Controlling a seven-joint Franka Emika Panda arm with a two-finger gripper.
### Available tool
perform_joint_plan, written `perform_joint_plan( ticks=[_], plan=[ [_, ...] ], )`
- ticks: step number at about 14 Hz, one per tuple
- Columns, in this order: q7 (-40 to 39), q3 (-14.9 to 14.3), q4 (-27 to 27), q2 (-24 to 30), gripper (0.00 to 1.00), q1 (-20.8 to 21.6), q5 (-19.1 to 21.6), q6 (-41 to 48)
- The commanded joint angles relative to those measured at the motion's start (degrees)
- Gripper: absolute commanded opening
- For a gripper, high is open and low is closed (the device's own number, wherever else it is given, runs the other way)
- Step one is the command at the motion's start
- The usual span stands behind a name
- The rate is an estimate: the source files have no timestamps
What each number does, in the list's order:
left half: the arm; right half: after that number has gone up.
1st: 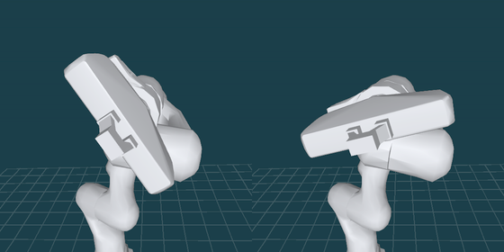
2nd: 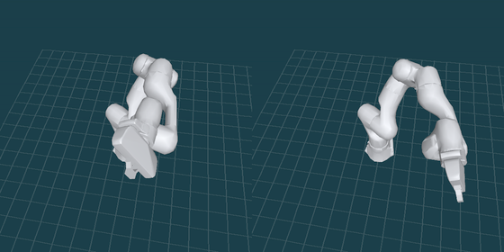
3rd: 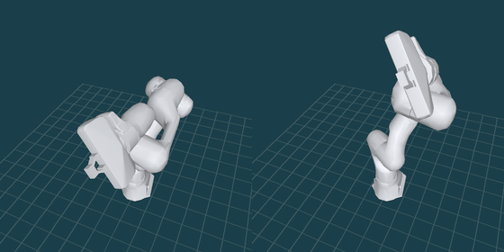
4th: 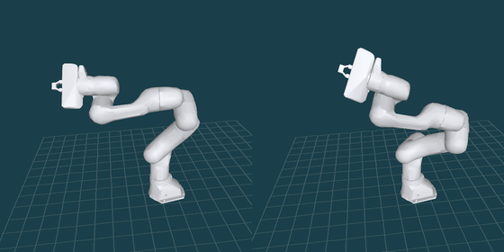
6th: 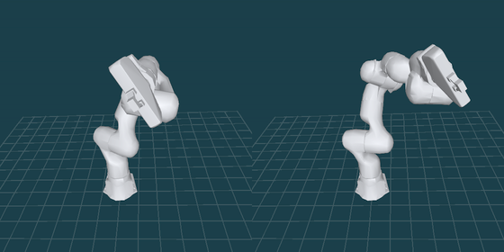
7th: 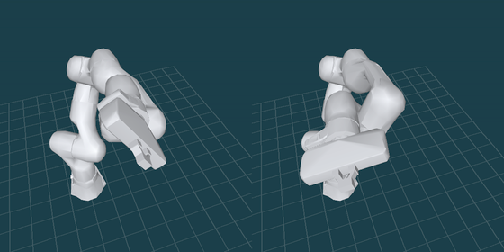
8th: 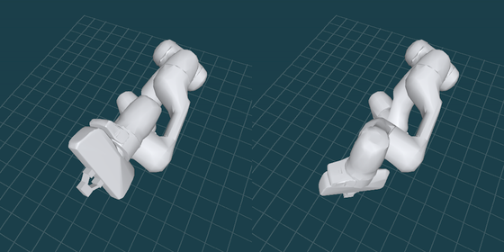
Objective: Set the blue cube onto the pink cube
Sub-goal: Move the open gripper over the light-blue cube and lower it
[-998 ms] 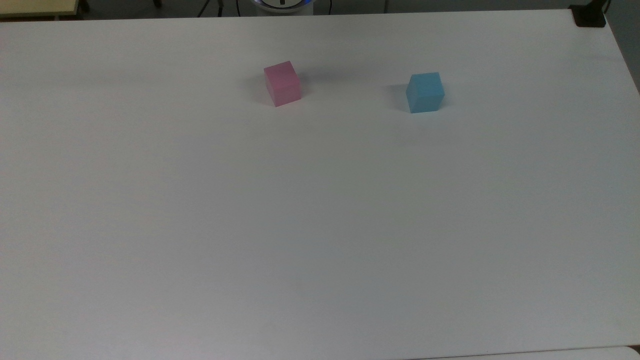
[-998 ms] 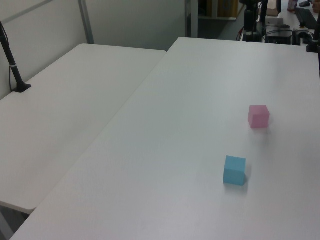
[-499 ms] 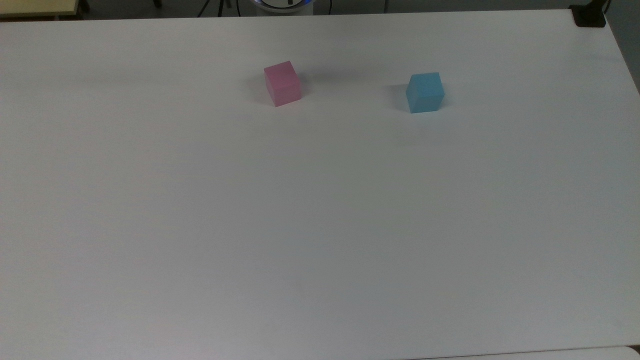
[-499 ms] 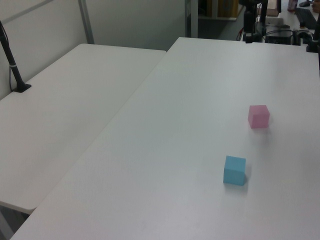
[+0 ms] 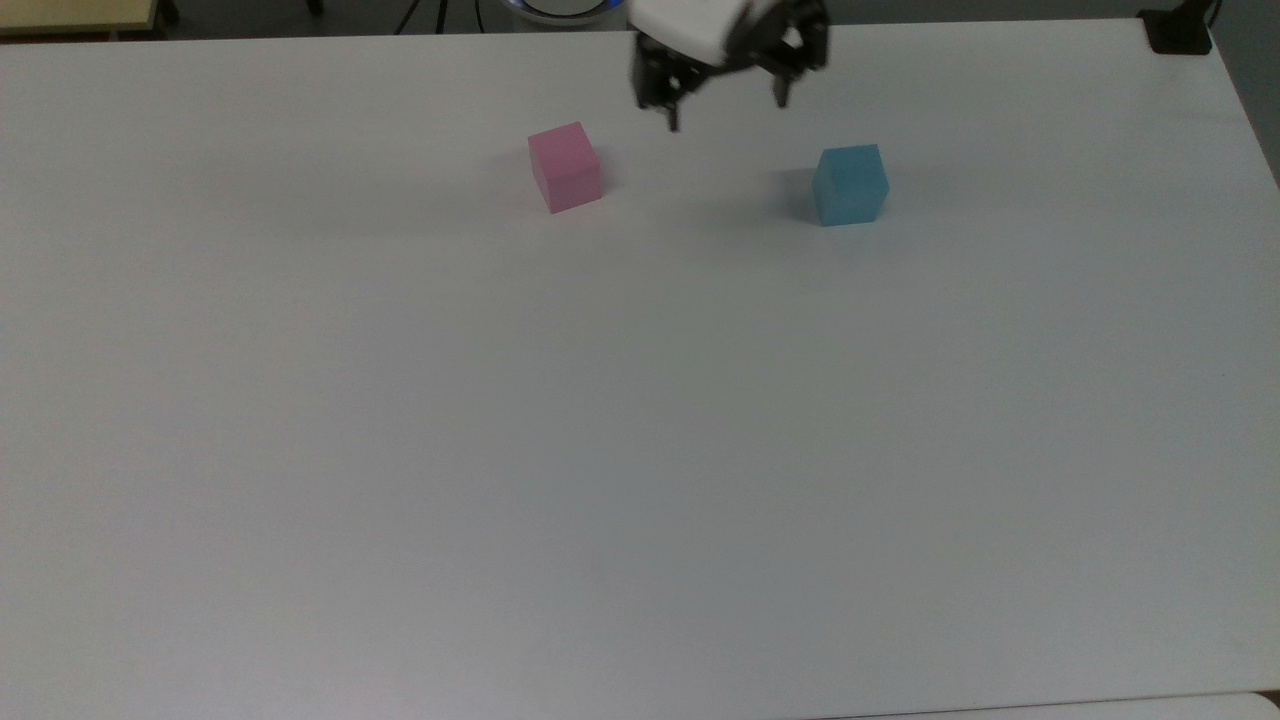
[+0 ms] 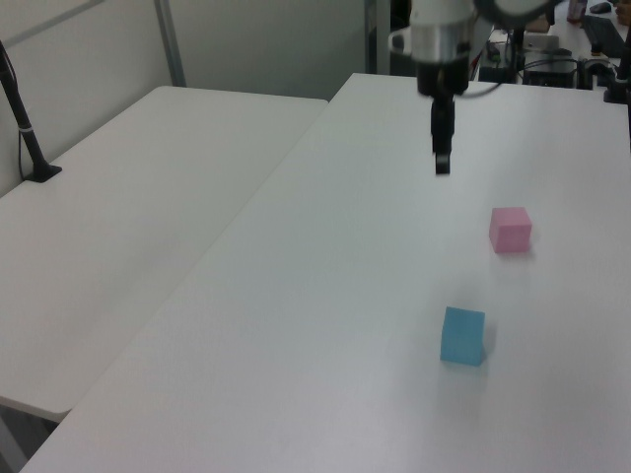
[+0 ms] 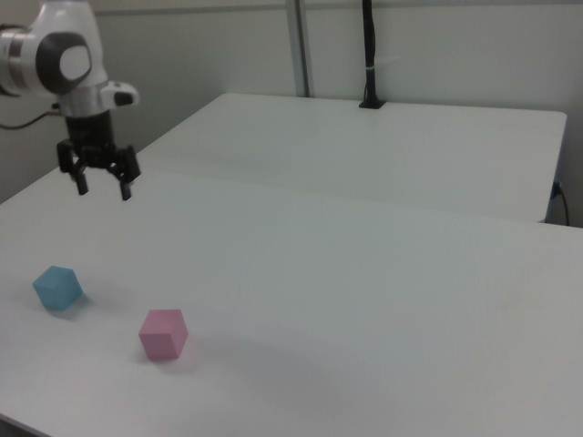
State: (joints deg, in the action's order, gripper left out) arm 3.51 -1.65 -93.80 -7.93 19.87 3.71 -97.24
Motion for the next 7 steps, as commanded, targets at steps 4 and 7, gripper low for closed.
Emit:
perform_joint_plan(
  ticks=[4,7],
  plan=[
    [8.2,0.2,-4.8,-3.7,1.0,10.6,0.0,-3.8],
    [16.2,5.7,-10.9,-4.7,1.0,11.2,-3.8,-9.0]
  ],
)
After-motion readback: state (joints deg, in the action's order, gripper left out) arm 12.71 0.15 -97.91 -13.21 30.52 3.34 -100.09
